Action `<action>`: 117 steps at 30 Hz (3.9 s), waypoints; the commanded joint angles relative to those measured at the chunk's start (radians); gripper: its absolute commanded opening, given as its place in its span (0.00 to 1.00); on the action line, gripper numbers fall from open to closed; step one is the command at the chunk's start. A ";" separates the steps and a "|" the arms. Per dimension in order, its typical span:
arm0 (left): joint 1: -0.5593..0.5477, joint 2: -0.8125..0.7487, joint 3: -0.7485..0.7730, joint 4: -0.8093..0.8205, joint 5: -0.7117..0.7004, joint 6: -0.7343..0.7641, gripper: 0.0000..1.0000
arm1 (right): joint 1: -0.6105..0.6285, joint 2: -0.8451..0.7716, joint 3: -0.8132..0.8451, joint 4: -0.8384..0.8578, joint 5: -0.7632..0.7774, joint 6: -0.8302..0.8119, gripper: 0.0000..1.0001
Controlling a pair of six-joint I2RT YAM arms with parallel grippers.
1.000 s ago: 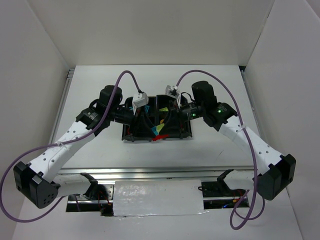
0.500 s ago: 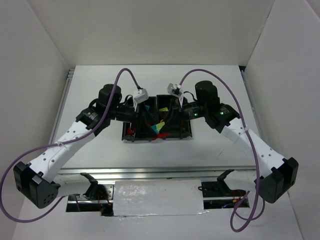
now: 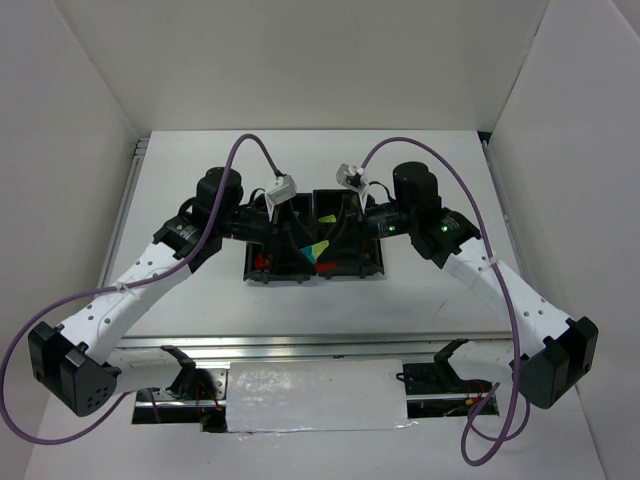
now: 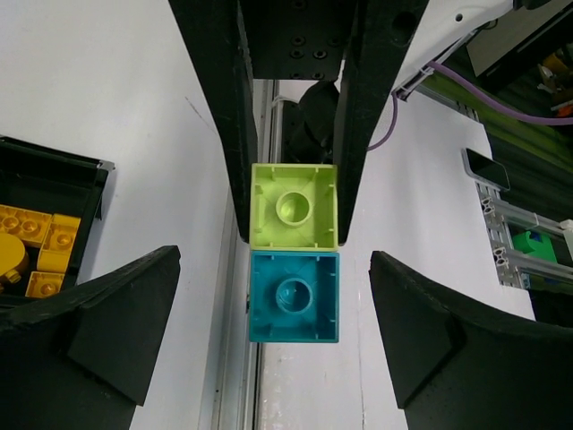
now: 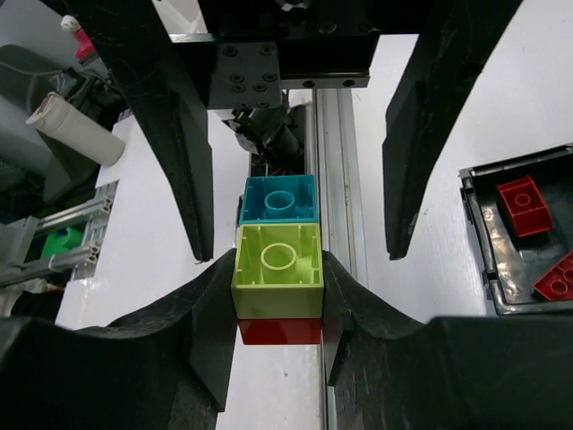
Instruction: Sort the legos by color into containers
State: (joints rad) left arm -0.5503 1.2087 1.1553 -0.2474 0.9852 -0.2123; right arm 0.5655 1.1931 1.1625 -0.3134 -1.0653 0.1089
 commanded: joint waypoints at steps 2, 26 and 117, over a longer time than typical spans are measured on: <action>-0.005 0.011 -0.017 0.031 0.058 0.016 0.99 | 0.007 -0.040 -0.001 0.068 0.042 0.017 0.00; -0.020 0.060 0.009 -0.044 0.033 0.077 0.00 | -0.088 -0.003 -0.029 0.264 -0.128 0.187 0.00; 0.055 -0.015 0.009 0.049 0.040 -0.025 0.00 | -0.058 0.028 -0.259 0.882 -0.045 0.558 0.79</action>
State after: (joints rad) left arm -0.4980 1.2247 1.1519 -0.2565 0.9756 -0.2222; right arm 0.5003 1.2060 0.8597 0.5179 -1.0832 0.6811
